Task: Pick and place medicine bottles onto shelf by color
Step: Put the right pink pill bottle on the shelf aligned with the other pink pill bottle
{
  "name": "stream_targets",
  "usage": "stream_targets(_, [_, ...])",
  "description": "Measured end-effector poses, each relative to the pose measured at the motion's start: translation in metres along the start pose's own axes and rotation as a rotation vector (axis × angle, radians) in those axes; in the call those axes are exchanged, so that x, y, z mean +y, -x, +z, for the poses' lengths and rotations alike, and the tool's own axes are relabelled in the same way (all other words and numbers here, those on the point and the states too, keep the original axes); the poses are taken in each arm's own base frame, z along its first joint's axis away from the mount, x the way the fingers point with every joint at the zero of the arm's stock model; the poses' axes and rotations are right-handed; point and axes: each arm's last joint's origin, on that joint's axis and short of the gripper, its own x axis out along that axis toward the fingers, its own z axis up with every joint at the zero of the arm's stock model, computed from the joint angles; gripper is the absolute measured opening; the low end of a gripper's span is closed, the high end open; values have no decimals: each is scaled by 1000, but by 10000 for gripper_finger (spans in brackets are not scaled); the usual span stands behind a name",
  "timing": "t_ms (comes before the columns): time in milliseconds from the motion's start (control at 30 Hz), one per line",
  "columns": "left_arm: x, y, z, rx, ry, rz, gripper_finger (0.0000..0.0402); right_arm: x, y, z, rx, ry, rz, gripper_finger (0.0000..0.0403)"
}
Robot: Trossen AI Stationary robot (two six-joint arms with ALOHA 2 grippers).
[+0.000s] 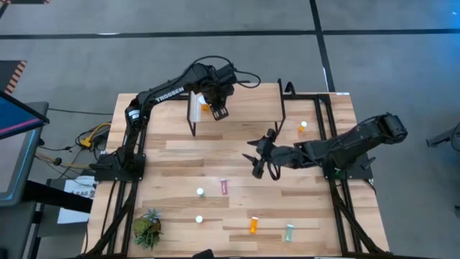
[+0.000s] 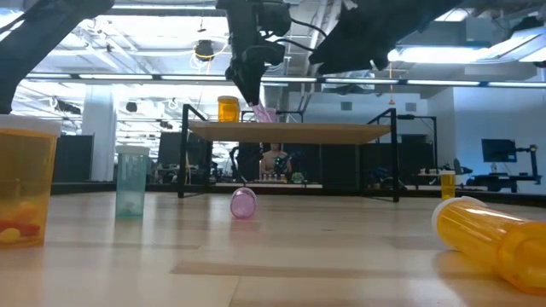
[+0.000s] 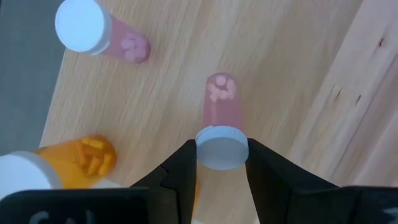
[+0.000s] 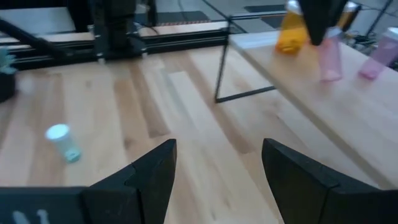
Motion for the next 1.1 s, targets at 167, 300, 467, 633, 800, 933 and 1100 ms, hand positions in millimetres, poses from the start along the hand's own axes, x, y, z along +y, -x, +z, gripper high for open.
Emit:
stream_targets(167, [-1, 1, 0, -3, -9, -1, 106, -14, -8, 4, -12, 18, -47, 260])
stream_targets(300, [-2, 3, -1, -8, -12, -1, 106, -33, -18, 13, -61, 24, -113, 260])
stream_targets(467, [-3, 3, 0, -9, -20, -4, 106, -63, -30, 25, -126, 30, -150, 260])
stream_targets(633, [-3, 6, -1, -19, -22, -33, 106, -96, -37, 12, -300, -22, -26, 254])
stream_targets(800, [-6, 20, -3, -79, -42, -54, 106, -125, -33, -6, -432, -122, -34, 242])
stream_targets(933, [-7, 32, -2, -151, -47, -117, 106, -133, -34, -11, -429, -137, -44, 236])
stream_targets(1100, [-17, 43, 4, -268, -78, -220, 106, -132, -33, -11, -430, -129, -39, 233])
